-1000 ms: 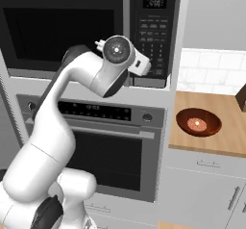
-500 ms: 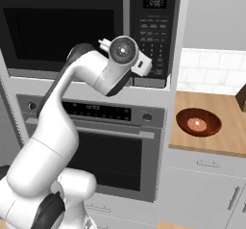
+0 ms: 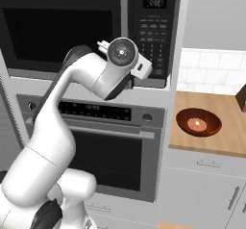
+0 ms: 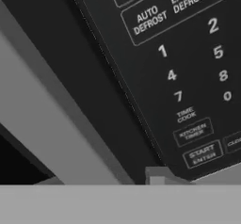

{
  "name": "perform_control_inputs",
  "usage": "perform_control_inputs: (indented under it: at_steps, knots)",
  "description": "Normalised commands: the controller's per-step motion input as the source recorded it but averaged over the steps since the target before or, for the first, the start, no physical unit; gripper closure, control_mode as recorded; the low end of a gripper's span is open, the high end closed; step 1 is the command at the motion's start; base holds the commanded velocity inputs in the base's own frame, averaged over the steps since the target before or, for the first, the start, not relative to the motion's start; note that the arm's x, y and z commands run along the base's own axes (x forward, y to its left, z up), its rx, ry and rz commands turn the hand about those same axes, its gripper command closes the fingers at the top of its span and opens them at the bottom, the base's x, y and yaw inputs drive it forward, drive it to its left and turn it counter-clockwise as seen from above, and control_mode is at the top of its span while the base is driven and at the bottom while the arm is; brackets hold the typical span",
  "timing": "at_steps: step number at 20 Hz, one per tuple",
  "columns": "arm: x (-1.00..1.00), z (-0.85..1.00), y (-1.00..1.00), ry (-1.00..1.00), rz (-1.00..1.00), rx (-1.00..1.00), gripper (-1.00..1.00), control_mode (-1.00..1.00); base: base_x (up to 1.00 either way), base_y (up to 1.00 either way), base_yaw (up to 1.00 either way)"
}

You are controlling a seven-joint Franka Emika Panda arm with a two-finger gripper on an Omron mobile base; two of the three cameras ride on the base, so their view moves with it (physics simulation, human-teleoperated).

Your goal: Open the microwave, place the bowl with waffle inside the microwave, then close the microwave door and turn it on.

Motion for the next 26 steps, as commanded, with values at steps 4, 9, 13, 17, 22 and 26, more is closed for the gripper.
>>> perform_control_inputs:
  at_steps: [4,9,13,17,22,26]
  knots:
    - [-1.0,0.0,-0.1,0.0,-0.23,-0.01,1.0,-1.0,0.0,0.0,0.0]
    - [-1.0,0.0,-0.01,0.0,-0.23,-0.17,1.0,-1.0,0.0,0.0,0.0]
    - [-1.0,0.0,0.0,-0.05,-0.14,-0.21,1.0,-1.0,0.0,0.0,0.0]
    - [-1.0,-0.05,0.0,-0.14,-0.1,-0.21,1.0,-1.0,0.0,0.0,0.0]
    - [-1.0,-0.08,0.2,-0.16,-0.15,-0.21,1.0,-1.0,0.0,0.0,0.0]
    - [-0.93,-0.06,0.54,-0.04,-0.22,-0.24,1.0,-1.0,0.0,0.0,0.0]
